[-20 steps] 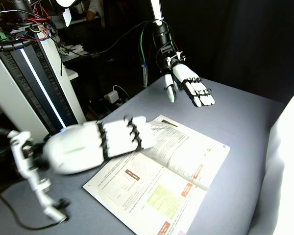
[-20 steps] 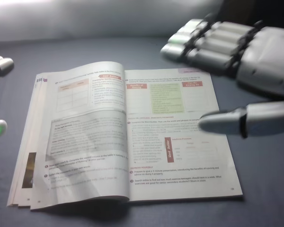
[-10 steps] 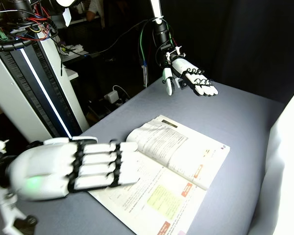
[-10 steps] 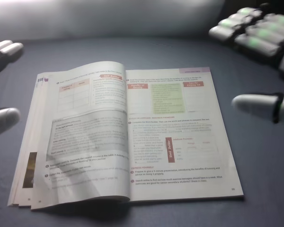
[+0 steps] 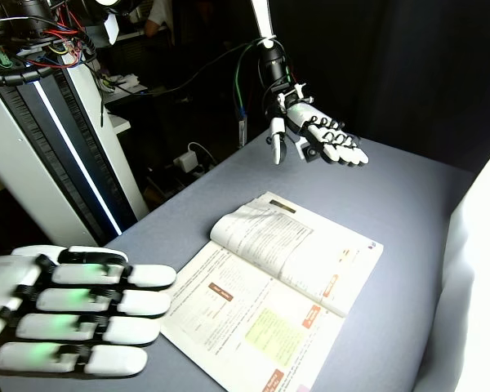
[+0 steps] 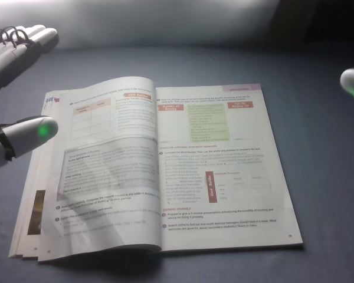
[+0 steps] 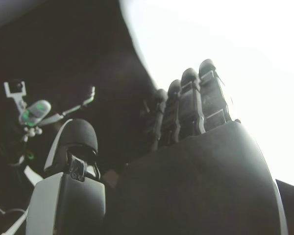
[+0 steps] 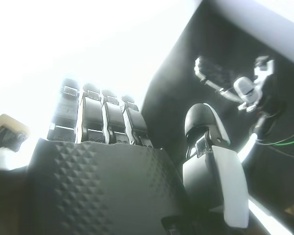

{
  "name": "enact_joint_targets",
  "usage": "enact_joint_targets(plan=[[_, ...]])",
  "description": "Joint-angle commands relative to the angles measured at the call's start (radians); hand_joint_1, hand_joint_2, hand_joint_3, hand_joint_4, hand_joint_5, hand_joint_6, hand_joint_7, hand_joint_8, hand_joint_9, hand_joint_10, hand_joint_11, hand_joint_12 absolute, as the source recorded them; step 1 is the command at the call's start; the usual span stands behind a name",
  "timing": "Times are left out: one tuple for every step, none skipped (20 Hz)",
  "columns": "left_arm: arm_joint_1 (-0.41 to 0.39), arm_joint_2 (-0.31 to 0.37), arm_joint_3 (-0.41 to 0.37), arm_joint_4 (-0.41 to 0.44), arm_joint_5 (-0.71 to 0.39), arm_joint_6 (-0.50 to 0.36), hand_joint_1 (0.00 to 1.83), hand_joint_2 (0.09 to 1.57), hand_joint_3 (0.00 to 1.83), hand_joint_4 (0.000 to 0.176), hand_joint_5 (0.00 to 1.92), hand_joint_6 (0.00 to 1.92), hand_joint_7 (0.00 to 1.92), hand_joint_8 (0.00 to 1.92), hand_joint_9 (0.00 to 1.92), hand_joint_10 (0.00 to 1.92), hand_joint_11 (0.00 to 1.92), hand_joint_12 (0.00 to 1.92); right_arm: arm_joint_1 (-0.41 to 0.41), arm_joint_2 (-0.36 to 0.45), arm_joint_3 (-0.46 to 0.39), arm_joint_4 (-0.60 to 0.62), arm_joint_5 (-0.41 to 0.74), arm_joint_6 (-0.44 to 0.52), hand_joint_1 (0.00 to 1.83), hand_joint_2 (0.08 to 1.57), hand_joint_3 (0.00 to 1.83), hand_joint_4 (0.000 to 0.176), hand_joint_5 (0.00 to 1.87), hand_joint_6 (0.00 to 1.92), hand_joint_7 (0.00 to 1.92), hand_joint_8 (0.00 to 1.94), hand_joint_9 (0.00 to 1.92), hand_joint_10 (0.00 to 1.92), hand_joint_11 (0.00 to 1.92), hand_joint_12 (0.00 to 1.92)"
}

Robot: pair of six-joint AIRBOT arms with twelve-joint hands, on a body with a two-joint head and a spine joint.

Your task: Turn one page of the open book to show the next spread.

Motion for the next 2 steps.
enact_joint_targets(plan=[[-0.008, -0.003, 0.007, -0.044, -0.172, -0.004, 0.3, 1.31, 0.0, 0.054, 0.0, 0.0, 0.0, 0.0, 0.0, 0.0, 0.0, 0.0, 0.008, 0.011, -0.002, 0.004, 0.167, -0.002, 0.22, 1.31, 0.0, 0.026, 0.0, 0.0, 0.0, 0.0, 0.02, 0.01, 0.0, 0.73], [-0.008, -0.008, 0.008, -0.055, -0.197, -0.002, 0.32, 1.32, 0.0, 0.042, 0.0, 0.0, 0.0, 0.0, 0.0, 0.0, 0.0, 0.0, 0.008, 0.018, -0.004, 0.004, 0.189, -0.002, 0.22, 1.33, 0.0, 0.015, 0.0, 0.0, 0.0, 0.0, 0.06, 0.03, 0.0, 0.87]])
